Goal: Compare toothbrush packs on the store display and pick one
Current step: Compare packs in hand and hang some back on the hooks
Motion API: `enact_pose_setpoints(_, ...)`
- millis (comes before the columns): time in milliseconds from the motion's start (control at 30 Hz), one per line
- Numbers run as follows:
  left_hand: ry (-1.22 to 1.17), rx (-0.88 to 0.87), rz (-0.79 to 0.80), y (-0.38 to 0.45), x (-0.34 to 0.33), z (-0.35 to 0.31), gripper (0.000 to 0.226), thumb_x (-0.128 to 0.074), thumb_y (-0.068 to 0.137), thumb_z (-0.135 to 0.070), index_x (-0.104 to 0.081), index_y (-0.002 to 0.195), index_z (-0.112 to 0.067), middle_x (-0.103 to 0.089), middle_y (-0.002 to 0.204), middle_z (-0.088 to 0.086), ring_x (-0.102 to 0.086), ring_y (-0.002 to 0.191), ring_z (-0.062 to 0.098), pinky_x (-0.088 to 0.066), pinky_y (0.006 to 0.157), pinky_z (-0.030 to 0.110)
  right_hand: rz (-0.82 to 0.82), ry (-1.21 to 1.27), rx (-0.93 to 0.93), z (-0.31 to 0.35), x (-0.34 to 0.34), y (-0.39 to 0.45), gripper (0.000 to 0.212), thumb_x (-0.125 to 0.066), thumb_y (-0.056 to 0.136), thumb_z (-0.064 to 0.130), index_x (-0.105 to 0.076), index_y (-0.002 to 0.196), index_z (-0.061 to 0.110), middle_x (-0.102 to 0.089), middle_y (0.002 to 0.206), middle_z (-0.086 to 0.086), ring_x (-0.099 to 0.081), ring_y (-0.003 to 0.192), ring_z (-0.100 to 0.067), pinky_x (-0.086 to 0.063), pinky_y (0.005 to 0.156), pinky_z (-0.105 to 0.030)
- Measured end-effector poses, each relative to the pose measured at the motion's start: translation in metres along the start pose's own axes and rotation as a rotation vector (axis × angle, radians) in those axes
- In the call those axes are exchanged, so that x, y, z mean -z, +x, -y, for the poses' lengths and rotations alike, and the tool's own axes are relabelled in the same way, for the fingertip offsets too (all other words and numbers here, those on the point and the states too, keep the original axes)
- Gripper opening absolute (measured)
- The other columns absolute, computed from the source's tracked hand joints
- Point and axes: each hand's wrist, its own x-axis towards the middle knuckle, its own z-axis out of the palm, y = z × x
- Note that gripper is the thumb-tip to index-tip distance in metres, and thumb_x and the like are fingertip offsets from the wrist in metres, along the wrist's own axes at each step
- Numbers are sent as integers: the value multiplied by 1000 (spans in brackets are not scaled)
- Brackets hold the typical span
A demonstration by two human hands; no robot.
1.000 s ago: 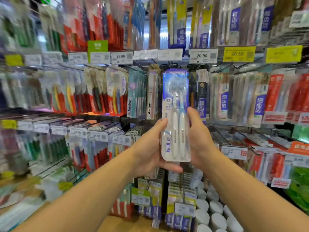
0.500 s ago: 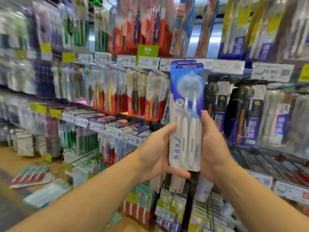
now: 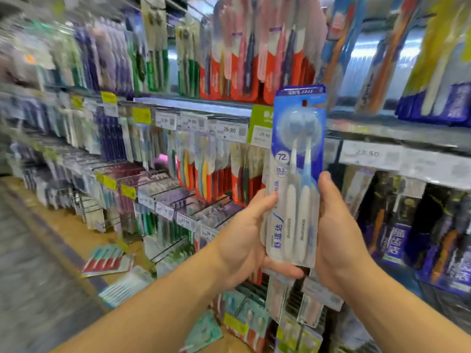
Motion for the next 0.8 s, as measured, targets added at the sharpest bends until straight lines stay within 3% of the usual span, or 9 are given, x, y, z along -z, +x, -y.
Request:
enact_pose_setpoints(67,-7,2,-17,-3,-4,-28,54,-49,96,-56,-49,146,-37,-67,140,5,-72,110,33,-63,68,51,41,8,-31,22,-16,9,60,-45,92,71,-67,134,34,-72,132,2,-68,123,-20,-47,109,-53)
enact_pose_setpoints(133,-9,-7,-49,-8,-10,-59,52,-46,96,-55,-50,145,-36,-68,139,4,-72,112,33,-63,67,50,27,1,-63,47,-32,16,54,-39,99,62,-70,131,30,-76,125,-2,-71,117,-23,-50,107,-53)
enact_pose_setpoints(300,-17,3,-93,-22,-26,-141,42,-38,105,-50,-50,144,-40,-69,137,1,-73,111,33,-63,68,50,-24,14,-90,116,-80,34,69,-56,81,74,-69,132,30,-73,131,-4,-70,119,-24,-50,104,-50)
enact_pose_setpoints(400,-22,38,-133,-29,-37,-188,46,-38,106,-52,-50,147,-35,-68,139,4,-70,116,37,-63,69,48,-8,3,-119,160,-102,36,51,-46,99,57,-72,128,25,-77,121,-3,-74,111,-21,-54,96,-46)
enact_pose_setpoints(500,-17,41,-190,-41,-53,-232,47,-38,106,-52,-52,145,-30,-68,138,8,-73,104,30,-63,65,47,31,-36,-154,210,-123,27,42,-41,106,46,-73,123,25,-79,114,-1,-77,101,-18,-55,83,-43)
enact_pose_setpoints(633,11,-22,-234,-65,-74,-287,44,-36,109,-48,-55,143,-28,-68,137,10,-74,99,26,-64,60,42,92,-186,-117,273,-154,8,38,-43,107,41,-79,110,30,-80,110,-1,-77,99,-21,-58,87,-51)
enact_pose_setpoints(800,-34,-9,-209,-99,-108,-338,47,-36,108,-50,-52,147,-29,-66,140,12,-73,101,27,-64,58,42,13,-278,-20,331,-180,-23,26,-50,108,32,-72,121,31,-78,115,3,-75,105,-16,-62,82,-47)
